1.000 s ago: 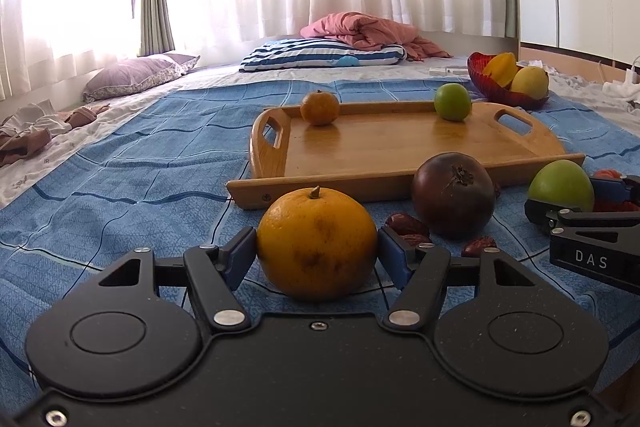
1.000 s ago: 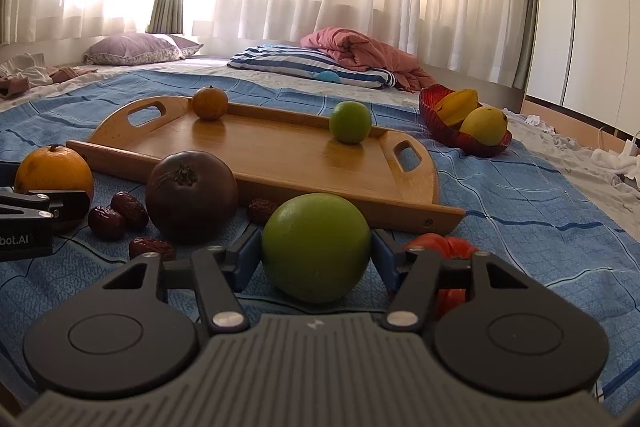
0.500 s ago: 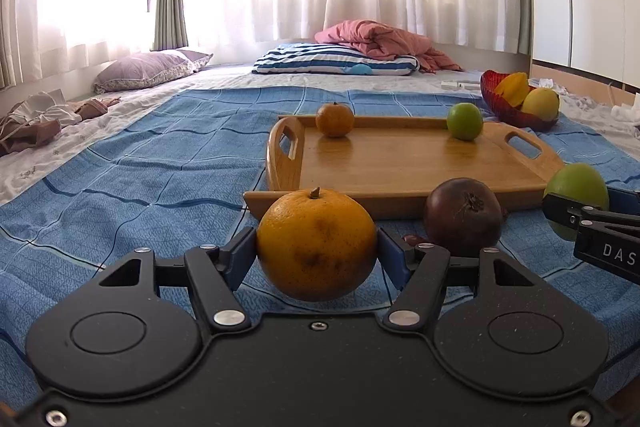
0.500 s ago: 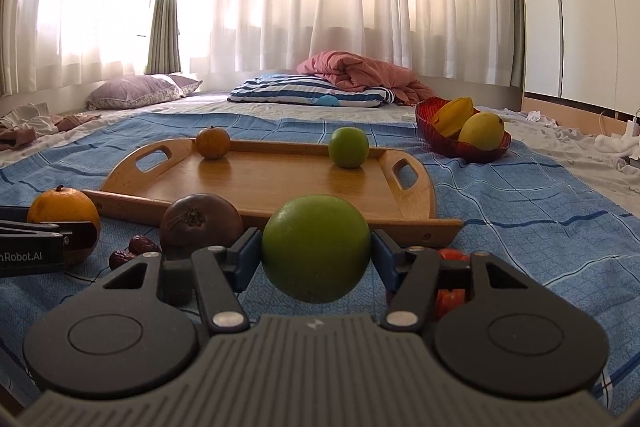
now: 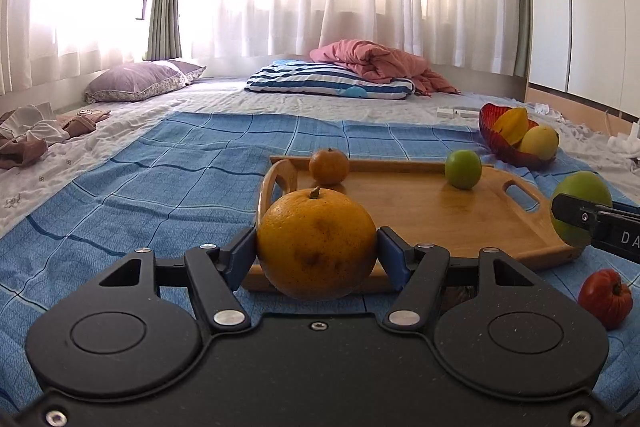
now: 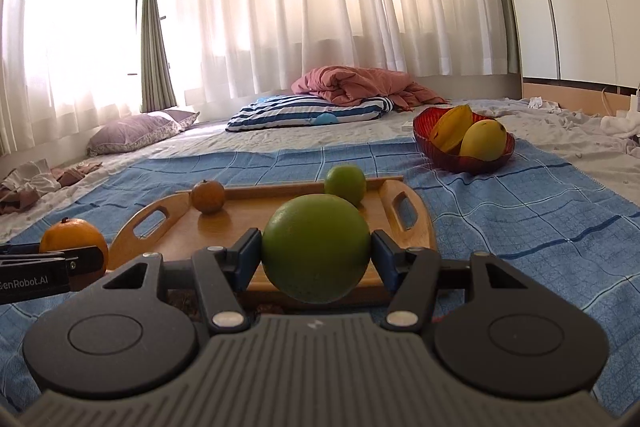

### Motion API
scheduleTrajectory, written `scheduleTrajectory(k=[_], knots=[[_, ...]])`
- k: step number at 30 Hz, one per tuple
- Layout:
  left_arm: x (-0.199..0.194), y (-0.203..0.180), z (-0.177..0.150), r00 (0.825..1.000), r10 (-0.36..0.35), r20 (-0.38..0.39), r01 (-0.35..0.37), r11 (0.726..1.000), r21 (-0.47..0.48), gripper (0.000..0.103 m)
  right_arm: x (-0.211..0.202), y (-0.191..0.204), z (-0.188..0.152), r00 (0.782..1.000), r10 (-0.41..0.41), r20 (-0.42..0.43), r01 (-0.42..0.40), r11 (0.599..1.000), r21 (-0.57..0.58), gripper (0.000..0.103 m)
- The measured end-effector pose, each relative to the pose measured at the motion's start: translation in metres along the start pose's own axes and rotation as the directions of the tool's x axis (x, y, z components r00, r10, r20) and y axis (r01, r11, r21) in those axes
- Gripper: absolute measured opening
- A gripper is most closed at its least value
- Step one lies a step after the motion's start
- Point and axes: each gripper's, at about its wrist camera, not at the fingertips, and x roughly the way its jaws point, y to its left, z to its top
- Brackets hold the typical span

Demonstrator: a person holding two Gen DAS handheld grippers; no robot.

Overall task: Organize fruits
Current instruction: 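Lift the large orange with the left tool while the right tool carries the green apple toward the tray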

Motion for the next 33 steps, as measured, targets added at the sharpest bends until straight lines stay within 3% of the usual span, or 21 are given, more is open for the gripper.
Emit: scheduleTrajectory(k=[15,23,33], knots=[[0.044,0.017,0.060,0.992,-0.117,-0.043,0.114,0.992,-0.058,0.063,0.057,-0.035,0.060,0.999,-0.008,-0.051,0.011,0.998,0.059,0.062],[0.091,0.006,0.072,0.983,-0.139,-0.120,0.128,0.987,-0.092,0.063,0.105,-0.054,0.076,0.988,0.013,-0.151,0.009,0.989,0.145,0.062],[0.143,0.002,0.071,0.980,-0.104,-0.167,0.085,0.990,-0.115,0.063,0.158,-0.069,0.081,0.966,0.041,-0.257,0.001,0.987,0.161,0.062]])
